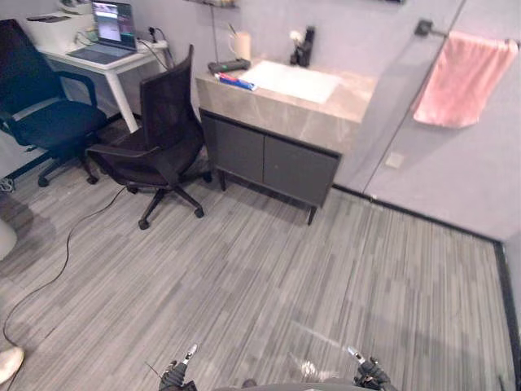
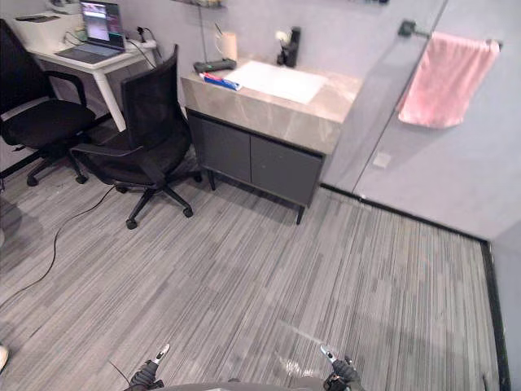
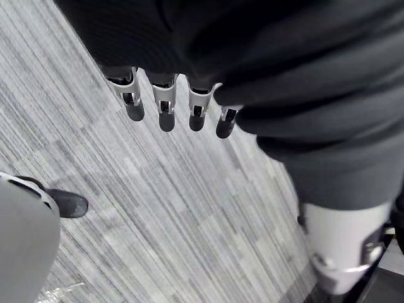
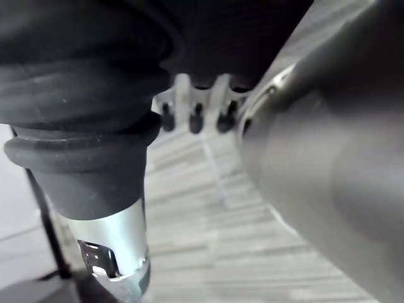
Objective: Pick up the laundry basket with both hands and put the clothes into the washing machine.
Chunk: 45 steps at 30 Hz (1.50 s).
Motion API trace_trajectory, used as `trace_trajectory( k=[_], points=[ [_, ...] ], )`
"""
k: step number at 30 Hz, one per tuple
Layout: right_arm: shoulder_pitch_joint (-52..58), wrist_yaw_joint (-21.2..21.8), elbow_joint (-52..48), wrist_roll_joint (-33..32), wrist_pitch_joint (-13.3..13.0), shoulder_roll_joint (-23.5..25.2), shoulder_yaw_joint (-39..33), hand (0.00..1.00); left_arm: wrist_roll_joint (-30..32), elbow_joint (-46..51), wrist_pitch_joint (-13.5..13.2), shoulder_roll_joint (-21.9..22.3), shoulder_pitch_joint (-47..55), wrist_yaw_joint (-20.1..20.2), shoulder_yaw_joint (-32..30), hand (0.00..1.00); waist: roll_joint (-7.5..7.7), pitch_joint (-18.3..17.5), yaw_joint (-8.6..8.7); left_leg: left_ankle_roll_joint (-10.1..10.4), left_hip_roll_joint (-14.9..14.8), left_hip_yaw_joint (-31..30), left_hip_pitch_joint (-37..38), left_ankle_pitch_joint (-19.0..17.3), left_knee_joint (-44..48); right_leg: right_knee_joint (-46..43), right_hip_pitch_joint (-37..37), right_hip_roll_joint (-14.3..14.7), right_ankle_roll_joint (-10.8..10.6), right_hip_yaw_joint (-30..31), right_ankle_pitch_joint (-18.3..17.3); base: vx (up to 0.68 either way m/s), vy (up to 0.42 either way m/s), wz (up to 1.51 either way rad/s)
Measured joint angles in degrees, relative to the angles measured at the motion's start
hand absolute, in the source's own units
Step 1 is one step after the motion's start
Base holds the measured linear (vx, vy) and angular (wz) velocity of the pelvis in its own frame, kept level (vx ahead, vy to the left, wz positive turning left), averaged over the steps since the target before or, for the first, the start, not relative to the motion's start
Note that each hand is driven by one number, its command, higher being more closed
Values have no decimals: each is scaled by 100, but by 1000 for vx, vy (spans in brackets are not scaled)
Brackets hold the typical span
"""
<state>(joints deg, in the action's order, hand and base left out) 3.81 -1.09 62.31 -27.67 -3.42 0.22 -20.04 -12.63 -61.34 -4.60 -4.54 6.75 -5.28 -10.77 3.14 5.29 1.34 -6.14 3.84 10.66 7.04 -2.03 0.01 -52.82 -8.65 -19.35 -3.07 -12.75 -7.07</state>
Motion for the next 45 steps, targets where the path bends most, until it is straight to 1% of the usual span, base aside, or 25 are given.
trace_trajectory(
  k=[2,4,5,8,9,10,12,15,16,19,21,22,23,24,25,27,29,30,31,32,33,34,37,41,45],
  points=[
    [-114,11,-73,2,1,8,-68,0,131,-7,38,20,6,30,-51,0,-85,65,-1,117,-169,44,185,-70,-12,284,-262,194,-93,-195,-314,127,-59,-7],
    [-140,5,-73,3,1,-3,-83,0,206,-22,39,54,2,28,-127,0,-114,85,5,232,-260,84,217,-140,13,1007,-263,253,-84,-398,-327,38,-112,-24],
    [-168,-3,-58,3,14,2,-85,0,207,-66,35,59,-9,36,-146,0,-108,85,0,371,-348,140,205,-219,56,2003,-181,350,-100,-493,-246,40,-180,-25],
    [-133,-8,157,11,63,11,-84,0,222,-147,31,79,-26,55,-379,0,-15,83,1,663,-465,163,171,-407,209,3333,210,468,-73,-468,56,80,-300,-17],
    [-122,-14,218,15,120,27,-116,0,260,-162,29,131,-62,58,-536,0,6,65,-25,798,-604,168,175,-491,303,3748,426,605,-147,-577,443,111,-318,-9],
    [-106,-15,217,32,139,-10,-115,0,279,-173,44,153,-61,72,-563,0,-50,52,-7,870,-727,166,159,-484,318,3928,509,751,-95,-652,500,123,-312,-7],
    [-122,-21,224,77,140,-121,-98,0,333,-178,54,234,-55,137,-555,0,-257,40,20,1081,-1121,95,109,-392,262,4536,719,1254,44,-830,588,141,-301,4],
    [-153,-21,223,82,135,-178,-29,0,335,-172,71,259,-48,147,-554,0,-356,-20,30,1245,-1389,41,90,-306,263,4867,877,1622,242,-941,651,153,-236,10],
    [-149,-20,223,81,134,-181,-2,0,334,-170,69,251,-56,146,-558,0,-329,-4,27,1249,-1426,43,80,-307,326,4908,917,1664,273,-943,644,125,-197,-1],
    [-206,-20,221,77,99,-158,197,0,369,-163,66,157,-90,146,-552,0,-233,-1,-1,1375,-1555,39,-251,-392,1268,4968,1073,1724,364,-913,578,72,-139,-8],
    [-187,-20,214,80,92,-160,284,0,360,-88,51,171,-104,141,-577,0,-220,31,-43,1385,-1694,7,-685,-416,2505,5000,1226,1734,421,-796,533,33,-61,-28],
    [-170,-20,199,81,79,-181,307,0,358,18,36,236,-72,139,-668,0,-323,75,-78,1344,-1843,-106,-963,-384,3382,4982,1351,1834,466,-673,491,-4,-31,-59],
    [-151,-26,160,85,53,-244,329,0,346,52,19,356,-5,139,-839,0,-446,83,-74,1217,-1931,-415,-1208,-261,4077,4935,1375,1950,501,-525,385,-16,-12,-70],
    [-146,-25,143,87,34,-262,371,0,338,65,13,388,10,139,-918,0,-480,87,-83,1223,-1923,-555,-1308,-119,4315,4892,1390,1971,506,-430,332,17,11,-97],
    [-127,-26,118,116,-24,-244,426,0,319,83,1,387,18,137,-961,0,-440,91,-92,1269,-1864,-673,-1441,335,4746,4897,1439,1961,507,-126,324,49,13,-83],
    [-77,-32,57,125,-25,-244,429,0,318,83,-28,406,25,138,-1005,0,-460,100,-78,1178,-1856,-739,-1493,170,4859,4894,1433,1969,508,35,319,80,17,-67],
    [-65,-49,10,131,-13,-234,458,0,310,133,-37,502,67,138,-1175,0,-441,106,-82,1248,-1701,-762,-1514,-558,4495,4887,1391,1974,488,337,335,107,75,-68],
    [-65,-50,-16,141,-14,-238,516,0,310,132,-35,537,69,131,-1244,0,-437,103,-84,1312,-1604,-760,-1453,-779,4039,4879,1365,1960,450,439,358,36,89,-65],
    [-67,-48,-37,177,-16,-255,588,0,314,127,-33,556,82,133,-1238,0,-446,98,-85,1316,-1515,-760,-1292,-793,3364,4870,1318,1958,386,540,383,18,132,-78],
    [-67,-37,-68,304,-22,-326,713,0,321,69,-29,607,110,135,-1231,0,-547,44,-75,1242,-1480,-697,-973,-632,2141,4844,1266,2036,323,699,364,38,197,-69],
    [-67,-36,-66,326,-16,-316,787,0,331,-3,-26,629,91,133,-1228,0,-586,-30,-59,1188,-1477,-584,-701,-751,1726,4887,1271,2039,279,783,365,93,243,-54],
    [-68,-26,-67,357,-14,-281,823,0,367,-2,-10,572,85,137,-1234,0,-526,-22,-57,1160,-1394,-466,-581,-734,1399,4986,1276,1975,216,810,435,92,196,-27],
    [18,-9,-64,349,-13,-131,933,0,484,-61,4,375,86,138,-1160,0,-236,-197,-48,1044,-1116,-353,-345,-557,906,5201,1361,1735,92,853,604,104,143,-12],
    [35,19,44,367,-14,-229,949,0,729,-230,30,313,-57,125,-662,0,-333,-243,-43,918,-847,-257,-14,-383,412,5326,1468,1558,-33,920,663,65,110,-3],
    [10,5,214,413,-6,-301,998,0,868,-231,22,295,-93,102,-314,0,-362,-259,-44,912,-775,-261,-15,-379,394,5335,1462,1512,-64,944,684,15,44,-3]
  ],
)
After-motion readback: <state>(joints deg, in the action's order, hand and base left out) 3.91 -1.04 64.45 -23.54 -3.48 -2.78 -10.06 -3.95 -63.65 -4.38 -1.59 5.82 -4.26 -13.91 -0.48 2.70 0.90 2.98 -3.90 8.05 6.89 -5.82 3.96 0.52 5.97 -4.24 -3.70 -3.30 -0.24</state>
